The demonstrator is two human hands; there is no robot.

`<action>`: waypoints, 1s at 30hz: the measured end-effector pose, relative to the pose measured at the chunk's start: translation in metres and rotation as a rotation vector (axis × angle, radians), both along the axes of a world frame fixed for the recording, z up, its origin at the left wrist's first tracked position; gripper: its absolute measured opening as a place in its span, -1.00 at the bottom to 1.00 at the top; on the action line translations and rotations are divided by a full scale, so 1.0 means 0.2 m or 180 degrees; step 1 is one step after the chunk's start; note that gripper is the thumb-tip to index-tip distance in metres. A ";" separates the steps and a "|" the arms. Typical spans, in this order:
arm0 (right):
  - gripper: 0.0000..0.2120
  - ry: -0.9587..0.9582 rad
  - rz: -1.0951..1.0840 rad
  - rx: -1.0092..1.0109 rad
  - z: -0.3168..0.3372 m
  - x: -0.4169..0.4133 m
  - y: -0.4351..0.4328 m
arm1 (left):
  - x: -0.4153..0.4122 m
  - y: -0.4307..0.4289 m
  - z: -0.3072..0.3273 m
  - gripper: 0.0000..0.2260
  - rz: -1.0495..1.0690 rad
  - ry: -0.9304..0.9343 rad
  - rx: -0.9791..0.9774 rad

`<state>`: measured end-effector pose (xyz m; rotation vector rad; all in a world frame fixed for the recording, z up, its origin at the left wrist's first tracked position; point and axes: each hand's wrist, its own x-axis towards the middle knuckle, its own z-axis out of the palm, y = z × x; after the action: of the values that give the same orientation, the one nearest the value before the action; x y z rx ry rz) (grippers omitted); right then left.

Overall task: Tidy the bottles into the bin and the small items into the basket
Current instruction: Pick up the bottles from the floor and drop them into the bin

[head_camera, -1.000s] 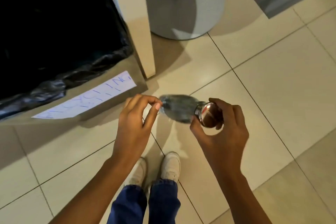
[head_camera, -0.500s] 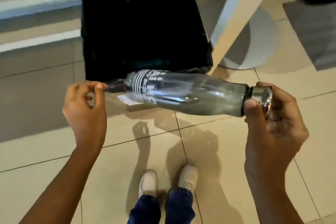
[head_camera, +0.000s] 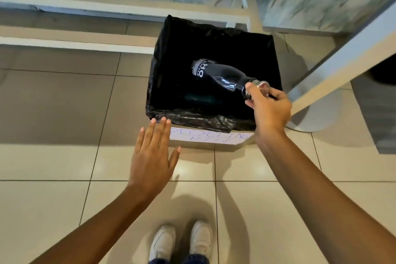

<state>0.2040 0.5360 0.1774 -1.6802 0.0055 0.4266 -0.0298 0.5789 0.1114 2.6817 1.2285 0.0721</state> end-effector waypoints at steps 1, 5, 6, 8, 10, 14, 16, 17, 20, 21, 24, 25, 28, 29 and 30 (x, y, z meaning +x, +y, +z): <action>-0.56 -0.0001 0.0060 -0.0110 -0.02 0.03 0.05 | -0.01 0.01 -0.02 -0.40 0.0025 -0.0011 0.0010; -0.53 0.0141 0.0084 -0.0323 -0.14 0.14 0.23 | -0.01 0.05 -0.06 -0.39 0.0057 -0.0055 -0.0028; -0.56 0.0188 0.0078 -0.0413 -0.17 0.16 0.26 | 0.00 0.06 -0.06 -0.39 0.0063 -0.0064 -0.0057; -0.61 0.0182 0.0142 -0.0742 -0.24 0.19 0.31 | 0.03 0.09 -0.07 -0.39 0.0096 -0.0114 -0.0118; -0.58 0.0009 0.0325 -0.1097 -0.30 0.22 0.35 | 0.06 0.12 -0.08 -0.39 0.0081 -0.0065 -0.0110; -0.62 -0.0423 0.0680 -0.1384 -0.40 0.24 0.40 | 0.06 0.14 -0.14 -0.37 0.0011 0.0142 -0.0142; -0.64 -0.0519 0.0771 -0.1414 -0.45 0.24 0.42 | 0.04 0.14 -0.17 -0.38 -0.0033 0.0169 -0.0106; -0.59 -0.0522 0.0811 -0.1448 -0.48 0.24 0.44 | 0.04 0.15 -0.18 -0.39 -0.0039 0.0129 -0.0079; -0.40 -0.0319 0.0847 -0.1513 -0.56 0.24 0.49 | 0.03 0.15 -0.20 -0.41 -0.0084 -0.0045 0.0066; -0.37 -0.0188 0.0856 -0.1505 -0.59 0.25 0.51 | 0.04 0.15 -0.21 -0.41 -0.0074 -0.0078 0.0110; -0.34 0.0177 0.0997 -0.1614 -0.68 0.26 0.58 | 0.05 0.15 -0.22 -0.41 0.0042 -0.0182 0.0098; -0.35 0.0199 0.1104 -0.1788 -0.70 0.27 0.60 | 0.06 0.15 -0.23 -0.41 0.0081 -0.0225 0.0069; -0.40 -0.0279 0.1404 -0.2597 -0.75 0.30 0.66 | 0.10 0.16 -0.23 -0.40 0.0174 -0.0330 -0.0032; -0.42 -0.0462 0.1433 -0.2836 -0.75 0.31 0.68 | 0.11 0.16 -0.23 -0.40 0.0205 -0.0357 -0.0064; -0.44 -0.0607 0.1448 -0.3015 -0.75 0.31 0.69 | 0.12 0.15 -0.24 -0.40 0.0238 -0.0379 -0.0099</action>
<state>0.2668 0.6738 0.0278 -2.6676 -0.3731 0.6586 -0.0067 0.6099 0.0642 2.5644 1.2817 0.2181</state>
